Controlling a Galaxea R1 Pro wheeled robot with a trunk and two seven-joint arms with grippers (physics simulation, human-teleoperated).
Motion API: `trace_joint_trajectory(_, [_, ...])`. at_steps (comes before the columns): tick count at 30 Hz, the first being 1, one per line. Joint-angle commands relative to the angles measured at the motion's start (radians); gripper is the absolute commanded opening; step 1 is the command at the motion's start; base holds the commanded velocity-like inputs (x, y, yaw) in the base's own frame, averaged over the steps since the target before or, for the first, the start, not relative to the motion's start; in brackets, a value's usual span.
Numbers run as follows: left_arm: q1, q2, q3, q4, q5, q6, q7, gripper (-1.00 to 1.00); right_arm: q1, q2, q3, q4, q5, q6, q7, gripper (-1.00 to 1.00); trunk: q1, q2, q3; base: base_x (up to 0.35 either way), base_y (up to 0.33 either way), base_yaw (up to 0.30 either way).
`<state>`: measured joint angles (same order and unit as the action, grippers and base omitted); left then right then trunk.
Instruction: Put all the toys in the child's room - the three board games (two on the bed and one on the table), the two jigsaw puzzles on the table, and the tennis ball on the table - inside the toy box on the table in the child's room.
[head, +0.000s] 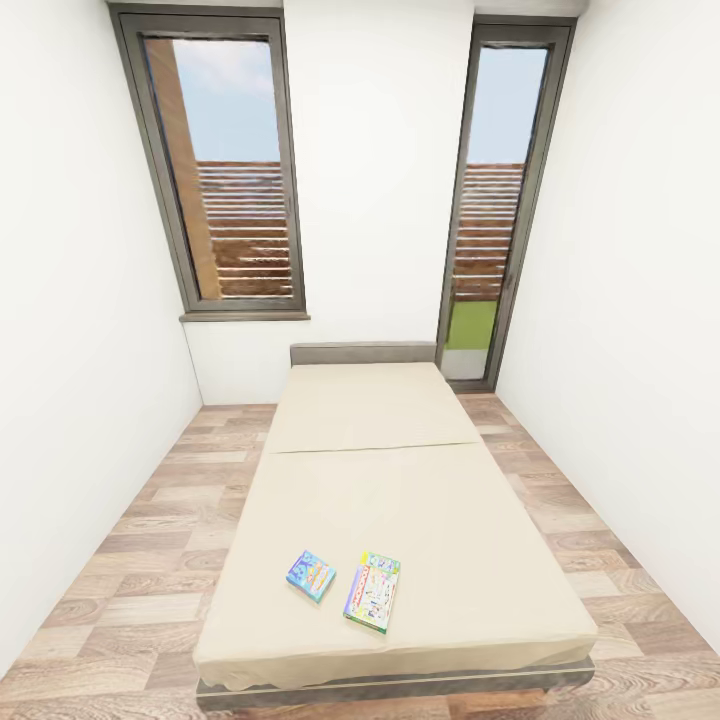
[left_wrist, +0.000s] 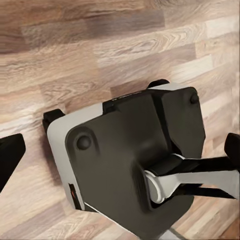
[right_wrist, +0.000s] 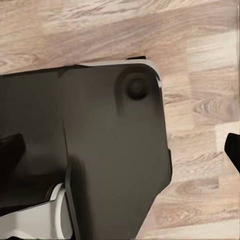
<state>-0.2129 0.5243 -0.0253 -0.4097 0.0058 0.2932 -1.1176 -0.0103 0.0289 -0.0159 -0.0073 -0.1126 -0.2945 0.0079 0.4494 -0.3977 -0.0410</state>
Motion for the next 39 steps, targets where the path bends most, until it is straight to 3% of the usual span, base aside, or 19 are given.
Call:
trace_joint_trajectory(1, [0.000, 0.006, -0.003, -0.018, 0.000, 0.018, -0.022, 1.00, -0.002, 0.000, -0.001, -0.001, -0.011, -0.010, 0.001, 1.00, 0.001, -0.002, -0.002, 0.000, 0.000, 0.000])
trace_joint_trajectory(4, [0.000, 0.021, -0.002, -0.109, 0.000, 0.081, -0.093, 1.00, -0.004, 0.003, 0.000, -0.042, -0.018, -0.022, 0.006, 1.00, 0.001, -0.002, -0.002, 0.000, 0.000, 0.000])
trace_joint_trajectory(7, [-0.001, 0.029, 0.003, -0.238, 0.000, 0.176, -0.142, 1.00, -0.002, 0.004, 0.000, -0.169, -0.022, -0.008, 0.008, 1.00, 0.001, -0.002, -0.002, 0.000, 0.000, 0.000])
trace_joint_trajectory(11, [-0.002, 0.037, 0.054, -0.363, 0.001, 0.273, -0.175, 1.00, 0.005, 0.002, 0.000, -0.359, -0.023, 0.085, 0.010, 1.00, 0.001, -0.002, -0.002, 0.000, 0.000, 0.000])
trace_joint_trajectory(14, [-0.002, 0.039, 0.144, -0.465, 0.002, 0.337, -0.189, 1.00, 0.010, 0.002, 0.002, -0.639, -0.025, 0.263, 0.010, 1.00, 0.001, -0.002, -0.002, 0.000, 0.000, 0.000])
trace_joint_trajectory(18, [-0.002, 0.039, 0.207, -0.561, 0.002, 0.386, -0.193, 1.00, 0.053, 0.003, 0.002, -0.933, -0.028, 0.468, 0.010, 1.00, 0.001, -0.002, -0.002, 0.000, 0.000, 0.000])
trace_joint_trajectory(19, [-0.002, 0.039, 0.211, -0.572, 0.002, 0.390, -0.193, 1.00, 0.057, 0.003, 0.002, -0.963, -0.029, 0.491, 0.010, 1.00, 0.001, -0.002, -0.002, 0.000, 0.000, 0.000])
trace_joint_trajectory(20, [-0.003, 0.038, 0.222, -0.621, 0.002, 0.402, -0.193, 1.00, 0.070, 0.005, 0.000, -1.082, -0.029, 0.602, 0.009, 1.00, 0.001, -0.002, -0.002, 0.000, 0.000, 0.000])
trace_joint_trajectory(23, [-0.004, 0.037, 0.226, -0.643, 0.002, 0.404, -0.192, 1.00, 0.073, 0.005, -0.001, -1.118, -0.029, 0.654, 0.009, 1.00, 0.001, -0.002, -0.002, 0.000, 0.000, 0.000])
trace_joint_trajectory(29, [-0.027, 0.035, 0.236, -0.658, 0.003, 0.413, -0.190, 1.00, 0.074, 0.009, 0.000, -1.170, -0.029, 0.680, 0.009, 1.00, 0.001, -0.002, -0.002, 0.000, 0.000, 0.000])
trace_joint_trajectory(33, [-0.039, 0.032, 0.272, -0.660, 0.004, 0.461, -0.188, 1.00, 0.071, 0.015, -0.001, -1.208, -0.029, 0.693, 0.009, 1.00, 0.001, -0.002, -0.002, 0.000, 0.000, 0.000])
trace_joint_trajectory(37, [-0.042, 0.031, 0.304, -0.661, 0.004, 0.483, -0.187, 1.00, 0.046, 0.021, -0.001, -1.304, -0.028, 0.800, 0.005, 1.00, 0.001, -0.002, -0.002, 0.000, 0.000, 0.000])
trace_joint_trajectory(39, [-0.045, 0.031, 0.316, -0.664, 0.005, 0.489, -0.187, 1.00, 0.000, 0.023, -0.001, -1.348, -0.027, 0.884, 0.002, 1.00, 0.001, -0.002, -0.002, 0.000, 0.000, 0.000])
